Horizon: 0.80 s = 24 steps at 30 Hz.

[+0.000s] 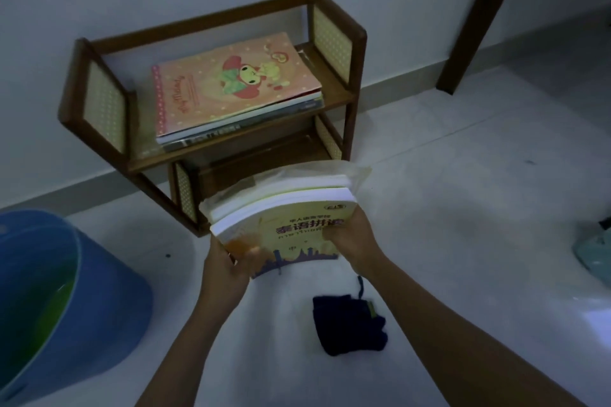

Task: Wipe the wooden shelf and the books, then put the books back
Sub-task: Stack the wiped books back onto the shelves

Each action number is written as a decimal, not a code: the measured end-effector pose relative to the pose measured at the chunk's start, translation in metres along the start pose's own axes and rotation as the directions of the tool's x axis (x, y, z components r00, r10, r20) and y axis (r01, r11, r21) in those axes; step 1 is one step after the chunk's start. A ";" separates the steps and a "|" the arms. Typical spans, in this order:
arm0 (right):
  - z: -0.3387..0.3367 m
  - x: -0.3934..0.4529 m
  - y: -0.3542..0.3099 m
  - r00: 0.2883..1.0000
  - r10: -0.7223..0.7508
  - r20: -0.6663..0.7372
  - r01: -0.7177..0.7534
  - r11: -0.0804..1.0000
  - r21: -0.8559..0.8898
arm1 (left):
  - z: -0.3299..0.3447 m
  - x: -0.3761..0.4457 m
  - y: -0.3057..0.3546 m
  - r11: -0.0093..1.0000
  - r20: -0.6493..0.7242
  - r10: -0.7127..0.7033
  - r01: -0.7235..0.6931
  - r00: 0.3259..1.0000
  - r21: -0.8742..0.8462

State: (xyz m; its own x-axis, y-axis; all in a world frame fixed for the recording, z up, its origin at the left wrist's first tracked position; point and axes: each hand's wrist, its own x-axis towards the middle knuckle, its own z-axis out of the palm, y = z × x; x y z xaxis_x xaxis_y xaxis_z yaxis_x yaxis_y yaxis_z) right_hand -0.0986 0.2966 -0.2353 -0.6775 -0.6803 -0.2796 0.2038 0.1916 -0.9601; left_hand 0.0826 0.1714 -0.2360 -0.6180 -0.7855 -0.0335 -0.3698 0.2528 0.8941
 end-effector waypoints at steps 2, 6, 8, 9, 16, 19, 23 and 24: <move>0.002 -0.002 0.003 1.000 0.000 0.001 0.000 0.999 -0.038 | 0.002 -0.002 -0.011 1.000 0.003 -0.026 0.026 1.000 0.016; 0.001 -0.004 0.012 1.000 -0.019 0.018 0.021 0.995 -0.098 | 0.000 -0.010 -0.007 0.998 -0.047 -0.063 0.062 0.997 -0.033; 0.000 -0.003 0.015 0.999 -0.006 0.035 0.009 0.996 -0.084 | -0.012 -0.012 0.021 0.999 -0.181 0.006 -0.015 0.984 -0.045; 0.000 0.000 0.015 0.999 -0.007 0.045 0.011 0.997 -0.080 | -0.018 -0.011 0.040 0.990 -0.241 0.143 -0.133 0.960 0.057; 0.005 0.005 0.013 1.000 0.001 0.024 0.001 0.999 -0.043 | 0.008 0.040 0.128 0.432 0.263 0.169 -0.311 0.950 0.847; 0.003 0.000 0.031 0.991 0.085 -0.107 -0.084 0.996 0.013 | 0.005 0.046 0.117 0.524 0.234 0.241 -0.329 0.942 0.786; -0.003 -0.013 0.065 0.852 0.516 -0.085 -0.504 0.854 0.131 | -0.020 0.031 0.107 0.745 0.039 0.224 -0.197 0.974 0.638; -0.002 -0.013 0.070 0.841 0.541 -0.006 -0.533 0.831 0.158 | -0.029 0.025 0.105 0.822 -0.035 0.181 -0.132 0.983 0.554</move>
State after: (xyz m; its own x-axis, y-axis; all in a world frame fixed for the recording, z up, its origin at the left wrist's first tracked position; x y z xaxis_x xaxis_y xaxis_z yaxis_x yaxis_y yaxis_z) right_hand -0.0769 0.3205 -0.2993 -0.4639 -0.4642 -0.7545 0.6425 0.4100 -0.6473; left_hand 0.0491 0.1620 -0.1303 -0.6500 -0.7461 0.1444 -0.6070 0.6241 0.4919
